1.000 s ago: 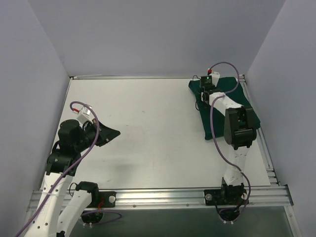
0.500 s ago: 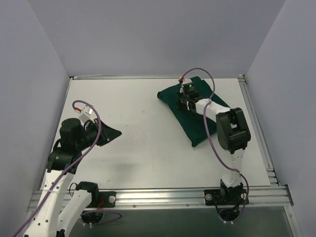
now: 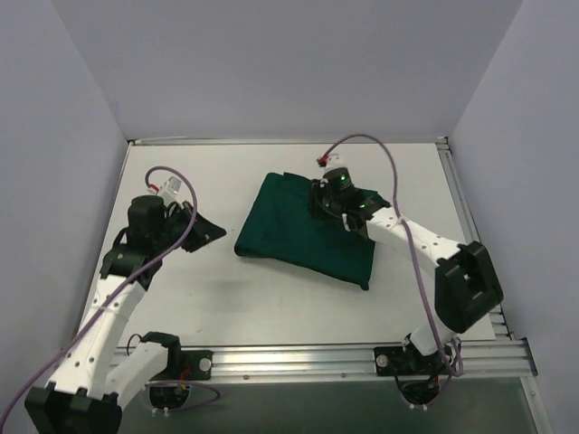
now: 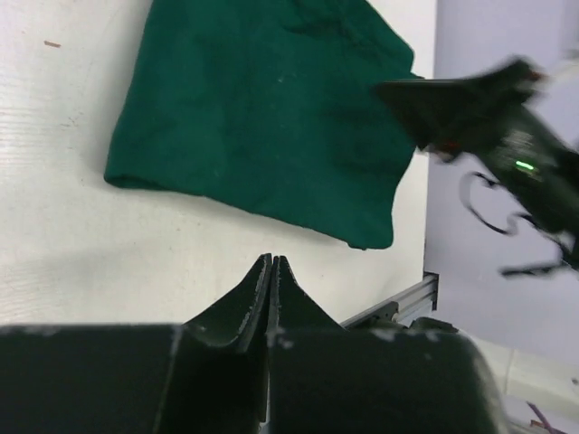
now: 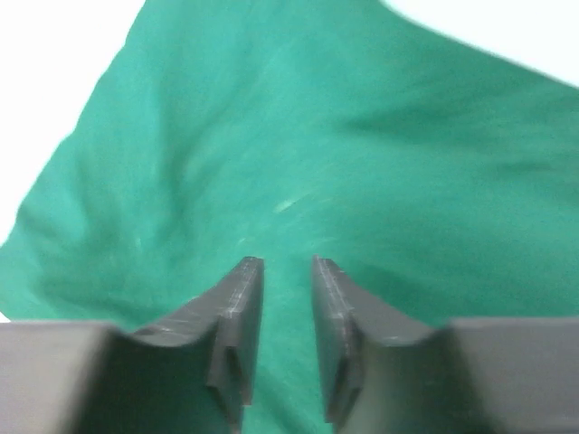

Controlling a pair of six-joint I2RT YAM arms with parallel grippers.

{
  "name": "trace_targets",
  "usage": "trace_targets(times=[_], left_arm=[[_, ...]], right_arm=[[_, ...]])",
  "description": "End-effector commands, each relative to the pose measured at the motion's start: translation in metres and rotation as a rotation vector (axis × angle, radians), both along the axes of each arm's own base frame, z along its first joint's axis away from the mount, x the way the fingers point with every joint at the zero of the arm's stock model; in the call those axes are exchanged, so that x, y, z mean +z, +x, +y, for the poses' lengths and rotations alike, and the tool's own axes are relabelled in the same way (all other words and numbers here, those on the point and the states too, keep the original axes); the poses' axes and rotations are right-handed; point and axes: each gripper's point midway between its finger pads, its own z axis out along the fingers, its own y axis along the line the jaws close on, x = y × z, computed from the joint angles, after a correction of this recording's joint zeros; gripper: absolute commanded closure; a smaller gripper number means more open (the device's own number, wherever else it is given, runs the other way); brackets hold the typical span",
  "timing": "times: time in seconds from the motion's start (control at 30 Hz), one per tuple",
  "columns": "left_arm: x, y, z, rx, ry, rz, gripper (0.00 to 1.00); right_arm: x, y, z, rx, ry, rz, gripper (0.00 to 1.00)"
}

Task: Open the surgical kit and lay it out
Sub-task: Adjust the surgical kit at the center of the board.

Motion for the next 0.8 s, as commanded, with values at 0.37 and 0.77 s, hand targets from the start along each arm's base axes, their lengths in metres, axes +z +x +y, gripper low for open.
trace_targets(times=[0.37, 0.77], left_arm=[[-0.044, 0.130, 0.018, 0.158, 0.361, 0.159, 0.98], [-0.139, 0.186, 0.006, 0.075, 0.461, 0.335, 0.98]], right_arm=[[0.046, -0.026, -0.206, -0.781, 0.052, 0.045, 1.00], [-0.059, -0.022, -0.219, -0.791, 0.049, 0.241, 1.00]])
